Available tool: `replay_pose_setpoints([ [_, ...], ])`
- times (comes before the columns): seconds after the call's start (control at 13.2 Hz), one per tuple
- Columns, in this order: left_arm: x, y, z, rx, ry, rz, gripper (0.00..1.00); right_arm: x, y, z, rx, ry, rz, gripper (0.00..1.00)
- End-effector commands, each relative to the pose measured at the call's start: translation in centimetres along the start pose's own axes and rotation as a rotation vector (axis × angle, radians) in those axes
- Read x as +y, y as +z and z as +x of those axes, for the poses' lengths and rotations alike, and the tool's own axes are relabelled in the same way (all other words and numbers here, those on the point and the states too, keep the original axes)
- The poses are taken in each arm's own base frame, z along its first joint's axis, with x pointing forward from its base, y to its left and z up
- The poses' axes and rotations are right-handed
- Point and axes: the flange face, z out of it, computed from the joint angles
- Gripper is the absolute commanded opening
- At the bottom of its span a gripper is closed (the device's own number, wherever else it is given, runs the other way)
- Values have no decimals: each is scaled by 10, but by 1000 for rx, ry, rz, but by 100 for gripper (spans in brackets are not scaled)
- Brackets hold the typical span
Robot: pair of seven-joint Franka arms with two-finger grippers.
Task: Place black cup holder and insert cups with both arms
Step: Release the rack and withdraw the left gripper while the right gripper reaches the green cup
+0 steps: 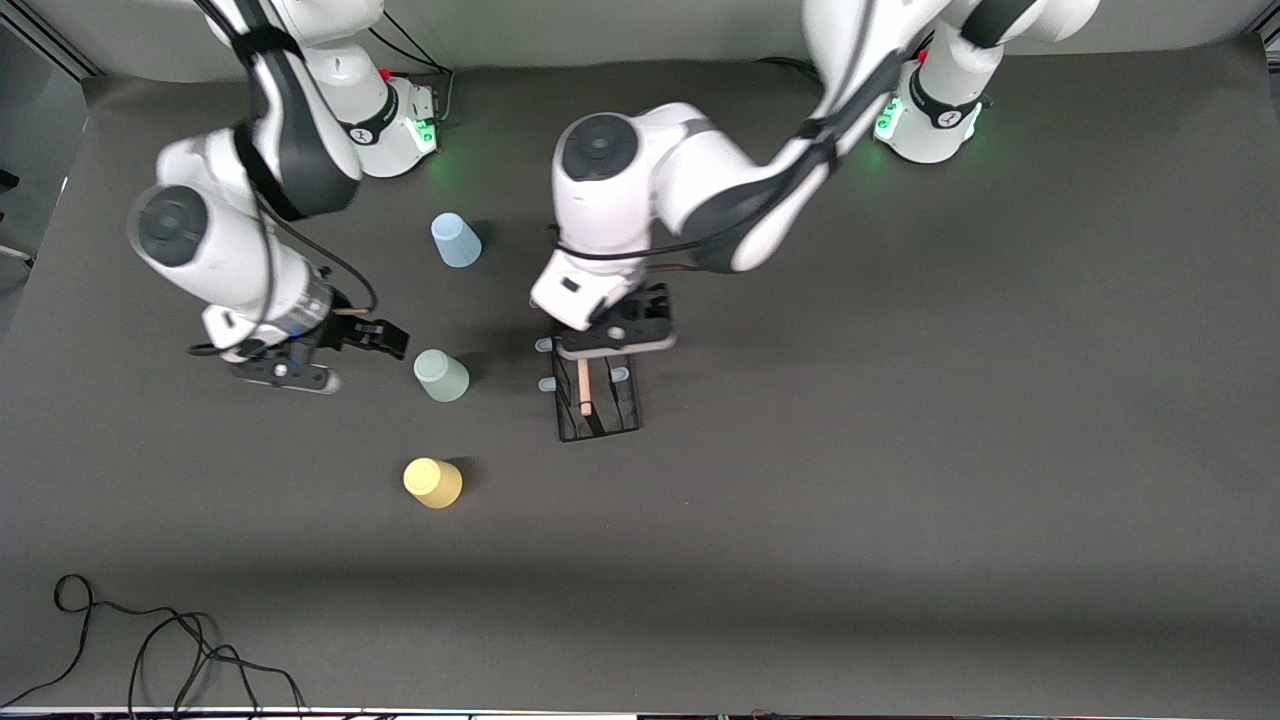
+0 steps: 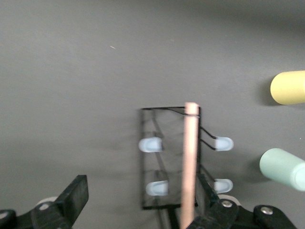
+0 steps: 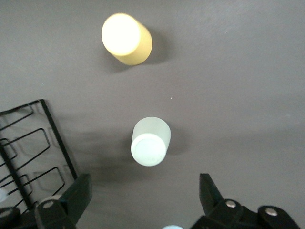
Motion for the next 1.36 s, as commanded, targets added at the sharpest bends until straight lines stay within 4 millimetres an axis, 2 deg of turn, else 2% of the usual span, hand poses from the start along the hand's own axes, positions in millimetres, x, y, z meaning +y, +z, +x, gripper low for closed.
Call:
replay_pose_setpoints([
  [0.0,-74,-49,46,-111,87,-3,100,-10,59,-10,8,-1,12,100],
  [0.15,-136,-83,77,-153,151,27,100,-19,93,-12,6,-16,8,100],
  [0.3,-200,-109,100,-233,255,18,100,-18,118,-16,23,-21,11,100],
  [0.38,-238,-120,116,-257,251,11,100,-16,128,-17,26,-21,11,100],
  [0.45,-269,-129,123,-274,236,17,100,-13,141,-18,26,-18,8,100],
  [0.61,-312,-154,120,-280,230,34,100,-12,153,-22,30,-34,7,100],
  [0.68,-334,-165,115,-282,203,48,100,-11,155,-23,28,-38,5,93],
  [0.83,-368,-181,95,-273,178,86,100,-10,155,-24,27,-41,1,0],
  [0.98,-418,-189,81,-258,196,97,100,-11,145,-24,30,-29,4,0],
  [1.06,-433,-193,75,-254,176,99,100,-11,135,-26,19,-18,2,0],
  [1.14,-446,-199,71,-244,153,98,100,-12,117,-27,11,-17,4,0],
  [1.29,-459,-205,72,-232,131,108,100,-14,74,-37,-6,-4,3,0],
])
